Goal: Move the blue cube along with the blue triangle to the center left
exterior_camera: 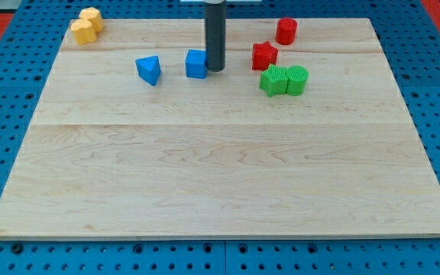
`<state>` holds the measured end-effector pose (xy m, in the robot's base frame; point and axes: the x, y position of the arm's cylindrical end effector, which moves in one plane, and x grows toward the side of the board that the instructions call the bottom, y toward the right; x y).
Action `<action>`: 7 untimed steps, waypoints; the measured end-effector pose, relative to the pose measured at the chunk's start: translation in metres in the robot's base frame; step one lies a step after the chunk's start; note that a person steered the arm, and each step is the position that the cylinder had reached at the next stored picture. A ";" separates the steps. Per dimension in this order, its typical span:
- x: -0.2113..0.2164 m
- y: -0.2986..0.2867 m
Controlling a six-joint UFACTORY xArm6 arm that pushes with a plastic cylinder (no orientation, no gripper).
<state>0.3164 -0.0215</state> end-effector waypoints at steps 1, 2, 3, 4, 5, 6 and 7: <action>0.000 -0.023; 0.000 -0.029; 0.000 -0.029; -0.006 -0.023; -0.016 -0.013; -0.018 -0.016; -0.018 -0.033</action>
<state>0.2985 -0.0548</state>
